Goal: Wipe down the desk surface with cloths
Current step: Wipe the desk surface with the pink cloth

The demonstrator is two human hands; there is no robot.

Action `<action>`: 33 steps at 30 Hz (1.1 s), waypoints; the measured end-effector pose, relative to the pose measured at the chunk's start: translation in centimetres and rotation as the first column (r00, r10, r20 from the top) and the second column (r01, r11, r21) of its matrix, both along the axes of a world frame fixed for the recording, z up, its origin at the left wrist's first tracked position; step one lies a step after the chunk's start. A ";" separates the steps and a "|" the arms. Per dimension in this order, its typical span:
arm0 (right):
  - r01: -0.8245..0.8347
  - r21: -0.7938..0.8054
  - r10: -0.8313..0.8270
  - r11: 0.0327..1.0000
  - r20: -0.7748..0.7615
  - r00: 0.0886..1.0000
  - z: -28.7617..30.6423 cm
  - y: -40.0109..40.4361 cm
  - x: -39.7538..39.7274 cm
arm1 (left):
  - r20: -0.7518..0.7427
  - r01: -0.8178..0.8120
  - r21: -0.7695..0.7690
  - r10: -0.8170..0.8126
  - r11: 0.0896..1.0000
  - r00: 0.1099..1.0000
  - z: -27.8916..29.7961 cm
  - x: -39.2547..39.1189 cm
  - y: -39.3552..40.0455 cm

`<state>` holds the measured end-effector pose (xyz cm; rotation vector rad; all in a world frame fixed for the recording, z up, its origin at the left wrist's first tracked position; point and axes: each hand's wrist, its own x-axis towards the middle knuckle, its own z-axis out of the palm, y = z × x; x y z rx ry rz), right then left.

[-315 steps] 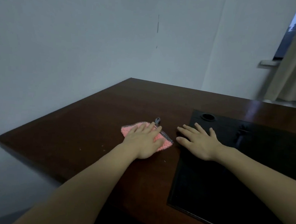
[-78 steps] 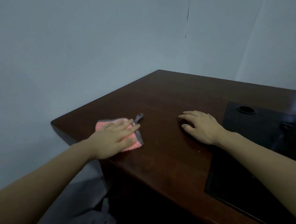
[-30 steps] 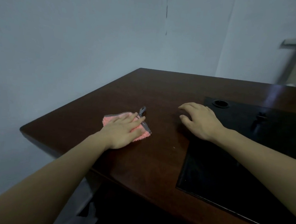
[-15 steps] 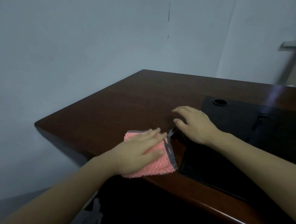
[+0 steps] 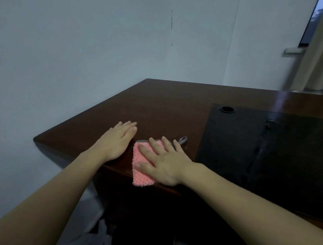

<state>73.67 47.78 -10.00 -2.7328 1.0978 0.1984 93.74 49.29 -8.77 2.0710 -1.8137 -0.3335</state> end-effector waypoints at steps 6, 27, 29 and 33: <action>0.009 -0.019 -0.009 1.000 -0.030 1.000 0.0 1.0 -3.5 | 0.057 0.068 0.022 -0.069 0.997 0.996 -0.8 -1.0 -0.4; 0.070 -0.059 -0.071 0.996 -0.017 0.997 -0.1 -2.0 -6.8 | 0.071 0.121 -0.021 -0.120 0.992 0.990 -1.6 -5.7 -2.1; 0.035 -0.046 -0.036 0.998 -0.019 0.999 -0.2 -0.5 -9.7 | 0.056 0.117 -0.021 -0.116 0.993 0.992 -1.6 -6.3 -2.0; 0.013 -0.037 -0.014 0.999 -0.044 0.999 0.0 2.0 -15.6 | 0.031 0.143 0.000 -0.143 0.990 0.989 -1.6 -8.2 -1.6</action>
